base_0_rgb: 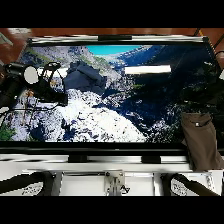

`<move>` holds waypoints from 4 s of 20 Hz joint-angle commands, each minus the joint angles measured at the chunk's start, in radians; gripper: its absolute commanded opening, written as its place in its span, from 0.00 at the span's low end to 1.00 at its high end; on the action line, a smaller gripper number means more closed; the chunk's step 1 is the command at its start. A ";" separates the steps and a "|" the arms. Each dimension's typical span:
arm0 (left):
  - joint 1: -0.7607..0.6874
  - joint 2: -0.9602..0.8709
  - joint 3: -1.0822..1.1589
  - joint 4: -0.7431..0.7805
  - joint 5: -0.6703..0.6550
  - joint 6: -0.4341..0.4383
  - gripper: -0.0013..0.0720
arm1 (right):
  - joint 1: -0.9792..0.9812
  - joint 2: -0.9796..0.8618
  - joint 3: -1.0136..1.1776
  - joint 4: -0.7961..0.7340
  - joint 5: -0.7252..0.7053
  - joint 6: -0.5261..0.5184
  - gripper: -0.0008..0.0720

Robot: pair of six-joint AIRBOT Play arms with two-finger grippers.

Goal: Fold the shirts.

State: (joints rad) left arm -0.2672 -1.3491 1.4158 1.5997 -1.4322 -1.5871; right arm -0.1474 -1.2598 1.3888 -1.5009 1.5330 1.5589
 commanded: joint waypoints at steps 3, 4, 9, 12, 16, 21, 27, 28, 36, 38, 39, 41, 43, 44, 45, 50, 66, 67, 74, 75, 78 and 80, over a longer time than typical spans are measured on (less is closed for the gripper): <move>0.001 -0.001 0.000 0.000 0.000 0.000 1.00 | 0.001 0.000 0.001 0.000 0.000 0.000 0.85; 0.000 -0.001 0.000 0.000 0.000 0.000 1.00 | 0.001 0.000 0.001 0.000 0.000 0.000 0.85; 0.000 -0.001 0.000 0.000 0.000 0.000 1.00 | 0.001 0.000 0.001 0.000 0.000 0.000 0.85; 0.000 -0.001 0.000 0.000 0.000 0.000 1.00 | 0.001 0.000 0.001 0.000 0.000 0.000 0.85; 0.000 -0.001 0.000 0.000 0.000 0.000 1.00 | 0.001 0.000 0.001 0.000 0.000 0.000 0.85; -0.002 -0.005 0.000 -0.014 0.041 0.000 1.00 | 0.001 0.000 0.001 0.002 -0.098 0.001 0.85; 0.000 -0.056 -0.001 -0.051 0.225 -0.007 1.00 | 0.001 -0.001 0.001 0.040 -0.152 0.013 0.85; 0.002 -0.071 -0.001 -0.045 0.272 -0.008 1.00 | 0.001 -0.001 0.001 0.045 -0.154 0.012 0.85; 0.069 -0.376 0.233 -0.098 0.600 0.004 0.91 | 0.001 -0.053 0.001 0.188 -0.158 -0.052 0.85; 0.095 -0.490 0.347 -0.098 0.599 0.004 0.94 | 0.001 -0.065 0.001 0.248 -0.157 -0.093 0.85; 0.104 -0.545 0.398 -0.098 0.599 0.004 0.94 | 0.001 -0.065 0.001 0.257 -0.158 -0.103 0.85; 0.109 -0.627 0.472 -0.101 0.600 0.013 0.95 | 0.001 -0.065 0.001 0.261 -0.150 -0.106 0.85; 0.101 -0.677 0.505 -0.100 0.603 0.077 0.94 | 0.001 -0.065 0.001 0.267 -0.142 -0.109 0.85; 0.100 -0.690 0.504 -0.101 0.612 0.076 0.94 | 0.001 -0.065 0.001 0.267 -0.139 -0.108 0.85; 0.100 -0.702 0.504 -0.105 0.608 0.064 0.93 | 0.001 -0.065 0.001 0.270 -0.138 -0.108 0.85; 0.100 -0.710 0.505 -0.148 0.573 -0.007 0.13 | 0.001 -0.065 0.001 0.282 -0.111 -0.104 0.85; -0.265 0.077 0.502 -0.160 0.267 0.019 0.07 | 0.001 0.287 0.339 0.056 -0.067 -0.102 0.85; -0.297 0.075 0.483 -0.160 0.197 0.002 0.07 | 0.001 0.318 0.367 0.036 -0.062 -0.098 0.85; -0.540 0.059 0.037 -0.161 0.380 -0.154 0.07 | 0.001 0.393 0.317 0.025 0.153 -0.089 0.85; -0.569 0.045 -0.031 -0.178 0.444 -0.192 0.08 | 0.001 0.393 0.280 0.029 0.150 -0.089 0.85; -0.570 -0.007 -0.047 -0.300 0.489 -0.245 1.00 | 0.001 0.393 0.138 0.027 0.094 -0.089 0.85; -0.488 0.003 0.031 -0.273 0.381 -0.208 1.00 | 0.001 0.390 0.051 0.024 0.059 -0.089 0.85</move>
State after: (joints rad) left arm -0.7959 -1.3354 1.4292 1.3510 -1.0065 -1.7760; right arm -0.1467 -0.8711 1.5471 -1.4734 1.6222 1.4696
